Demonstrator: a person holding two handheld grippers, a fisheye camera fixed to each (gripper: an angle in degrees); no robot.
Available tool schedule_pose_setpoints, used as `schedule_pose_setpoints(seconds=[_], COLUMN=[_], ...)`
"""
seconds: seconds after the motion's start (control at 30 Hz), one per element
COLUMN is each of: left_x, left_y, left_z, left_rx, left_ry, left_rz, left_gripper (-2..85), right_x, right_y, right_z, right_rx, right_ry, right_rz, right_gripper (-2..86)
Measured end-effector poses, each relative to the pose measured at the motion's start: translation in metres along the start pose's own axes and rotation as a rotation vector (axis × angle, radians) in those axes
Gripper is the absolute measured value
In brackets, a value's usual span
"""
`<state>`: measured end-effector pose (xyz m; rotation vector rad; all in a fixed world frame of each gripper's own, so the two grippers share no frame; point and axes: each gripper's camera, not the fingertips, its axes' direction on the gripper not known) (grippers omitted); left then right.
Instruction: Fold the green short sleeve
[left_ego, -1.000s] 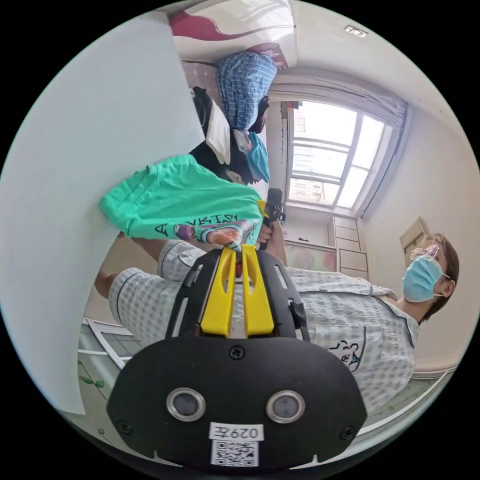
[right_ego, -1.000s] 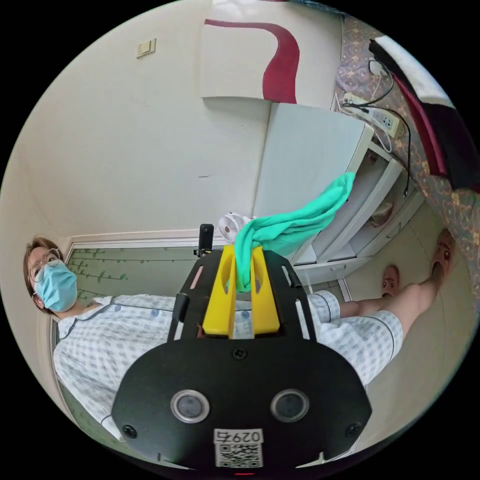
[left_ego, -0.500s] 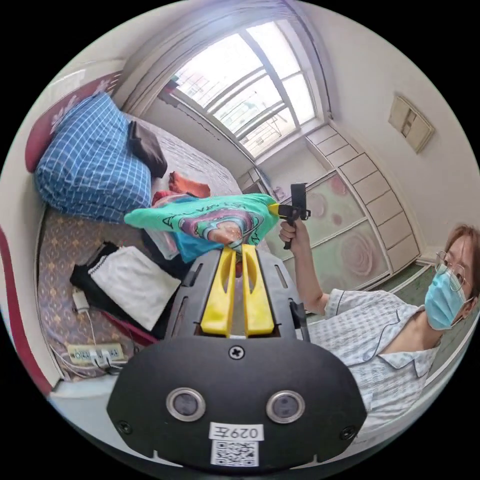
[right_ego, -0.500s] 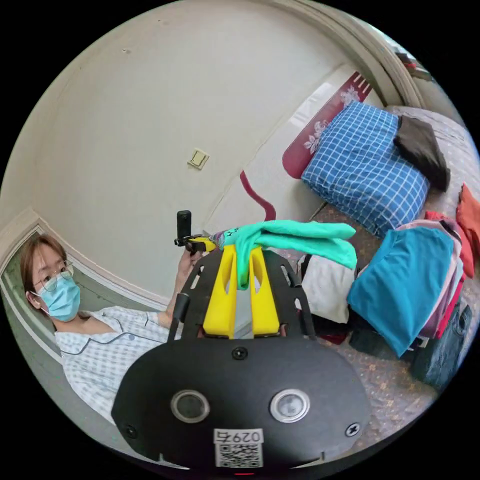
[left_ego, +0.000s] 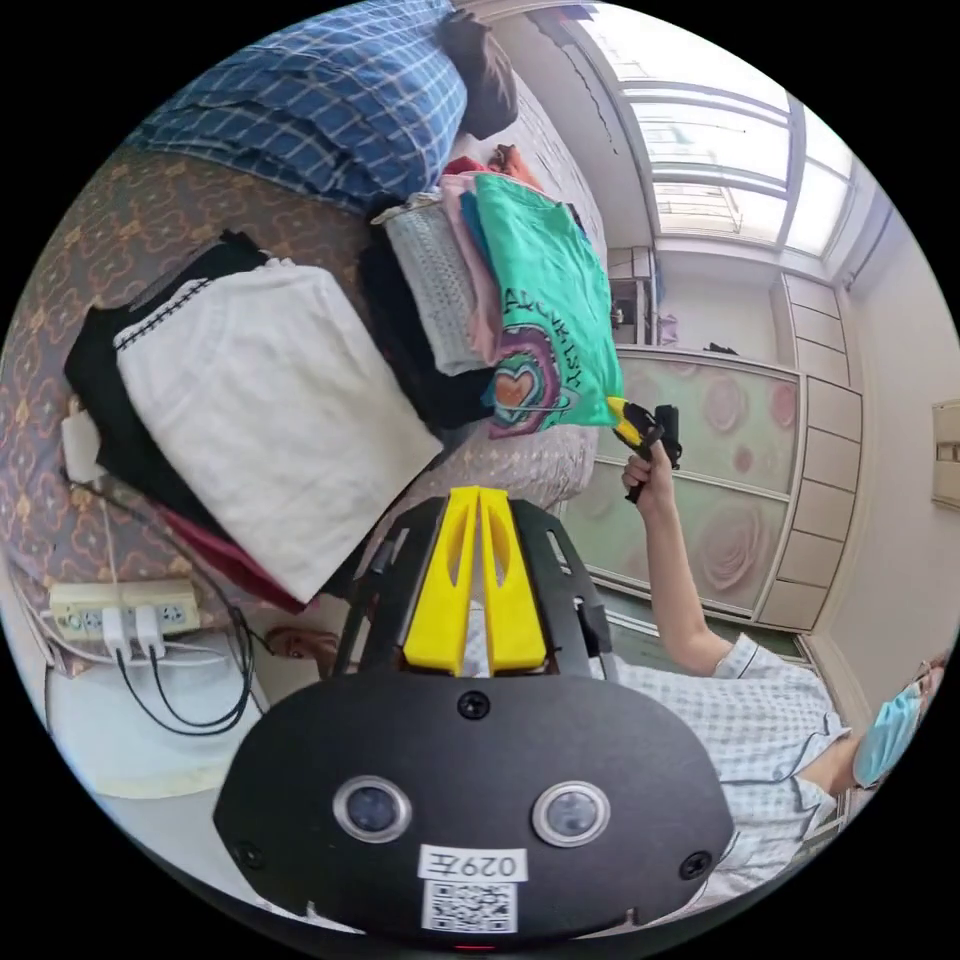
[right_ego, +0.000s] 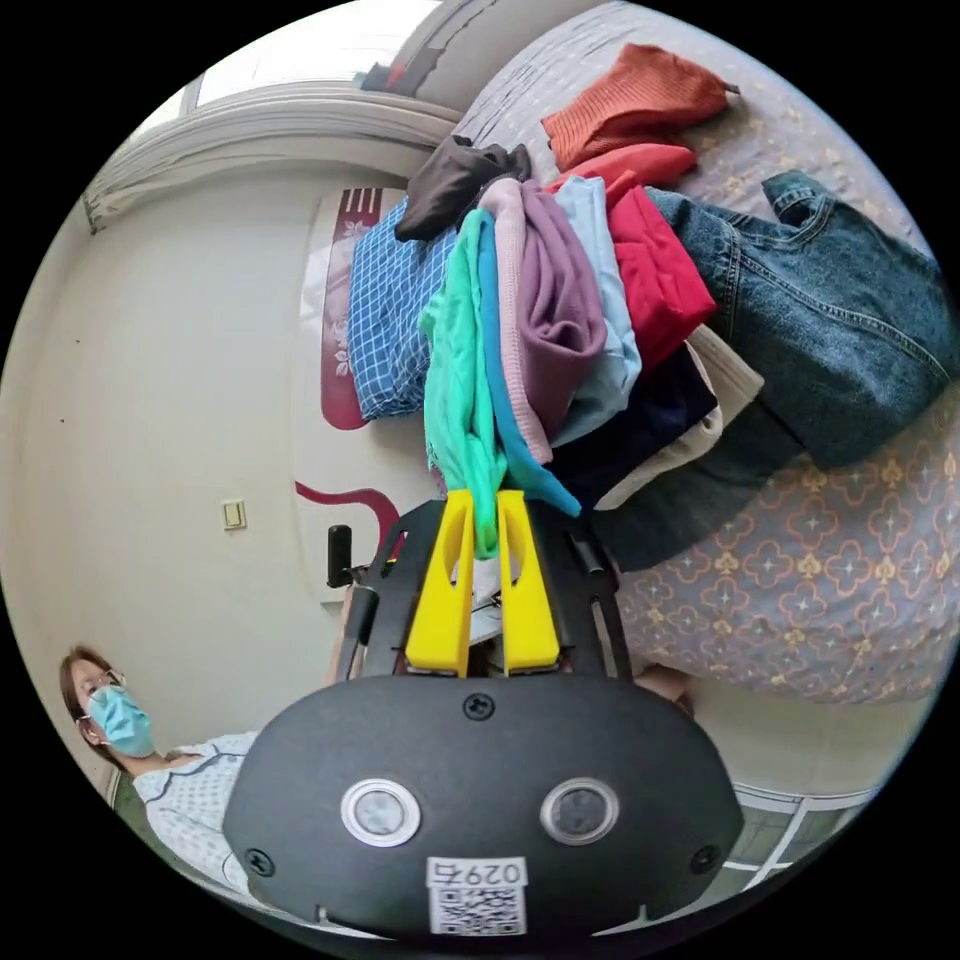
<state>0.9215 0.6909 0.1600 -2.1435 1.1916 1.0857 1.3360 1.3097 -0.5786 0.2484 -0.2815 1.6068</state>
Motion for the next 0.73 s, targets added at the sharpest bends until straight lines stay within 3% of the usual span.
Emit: schedule_pose_setpoints(seconds=[0.03,0.1,0.17,0.3,0.43,0.6,0.73], left_x=[-0.008,-0.046,-0.076,-0.13,-0.147,-0.151,-0.155], left_y=[0.015,0.087,0.147,0.289,0.38,0.473,0.538], left_z=[-0.007,-0.032,-0.044,-0.041,-0.014,0.019,0.035], left_rx=[0.013,0.079,0.15,0.392,0.56,0.567,0.612], left_ry=[-0.013,-0.03,-0.001,0.162,0.281,0.263,0.265], left_rz=[-0.016,-0.127,-0.247,-0.523,-0.651,-0.717,-0.769], left_gripper=[-1.0,-1.0,-1.0,-1.0,-1.0,-1.0,-1.0], right_x=[-0.011,-0.071,-0.12,-0.213,-0.248,-0.255,-0.232], right_y=[0.003,0.013,0.019,0.029,0.038,0.056,0.085], right_z=[-0.004,-0.001,0.024,0.155,0.305,0.483,0.568], right_rx=[0.019,0.066,0.057,-0.212,-0.55,-0.758,-0.907], right_ry=[0.071,0.475,0.612,0.468,0.427,0.629,0.745], right_rz=[-0.023,-0.132,-0.256,-0.585,-0.669,-0.687,-0.608], right_gripper=[2.6,4.3,9.1,10.9,11.6,13.8,13.1])
